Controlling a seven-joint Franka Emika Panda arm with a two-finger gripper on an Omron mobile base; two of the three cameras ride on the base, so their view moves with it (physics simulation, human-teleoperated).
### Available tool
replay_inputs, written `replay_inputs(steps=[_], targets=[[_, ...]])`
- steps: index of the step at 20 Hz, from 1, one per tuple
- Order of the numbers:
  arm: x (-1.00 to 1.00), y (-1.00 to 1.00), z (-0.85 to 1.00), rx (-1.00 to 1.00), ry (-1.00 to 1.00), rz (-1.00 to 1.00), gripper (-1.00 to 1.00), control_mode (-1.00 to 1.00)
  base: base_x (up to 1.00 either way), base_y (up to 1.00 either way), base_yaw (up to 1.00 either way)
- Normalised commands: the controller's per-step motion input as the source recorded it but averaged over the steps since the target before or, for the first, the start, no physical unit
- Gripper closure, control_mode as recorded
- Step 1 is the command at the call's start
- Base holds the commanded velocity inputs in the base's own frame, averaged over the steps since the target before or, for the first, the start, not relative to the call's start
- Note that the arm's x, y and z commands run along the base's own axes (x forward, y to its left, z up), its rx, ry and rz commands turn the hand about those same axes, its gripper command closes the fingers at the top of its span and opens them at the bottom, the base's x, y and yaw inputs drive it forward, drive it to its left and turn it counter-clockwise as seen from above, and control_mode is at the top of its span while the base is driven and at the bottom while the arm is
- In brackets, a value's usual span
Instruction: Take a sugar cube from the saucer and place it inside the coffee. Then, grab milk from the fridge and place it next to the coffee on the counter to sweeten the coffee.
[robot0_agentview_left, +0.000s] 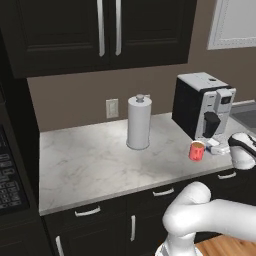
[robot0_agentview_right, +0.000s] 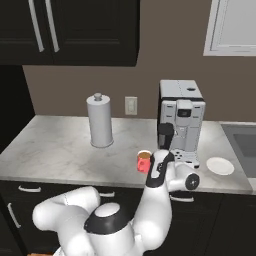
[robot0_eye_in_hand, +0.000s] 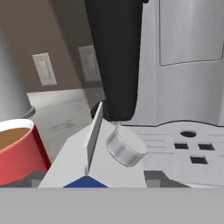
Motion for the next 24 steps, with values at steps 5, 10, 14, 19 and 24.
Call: replay_inputs(steps=[5, 10, 14, 19, 24], targets=[[-0.23, 0.0, -0.14, 0.0, -0.01, 0.0, -1.0, -1.0, 0.0, 0.0, 0.0], [-0.22, 0.0, -0.03, -0.01, -0.05, 0.0, -1.0, -1.0, 0.0, 0.0, 0.0], [-0.08, 0.0, 0.0, -0.02, -0.13, -0.02, -1.0, -1.0, 0.0, 0.0, 0.0], [-0.29, 0.0, 0.04, -0.03, -0.14, -0.03, -1.0, -1.0, 0.0, 0.0, 0.0], [-0.39, 0.0, 0.38, -0.05, -0.12, -0.04, -1.0, -1.0, 0.0, 0.0, 0.0]])
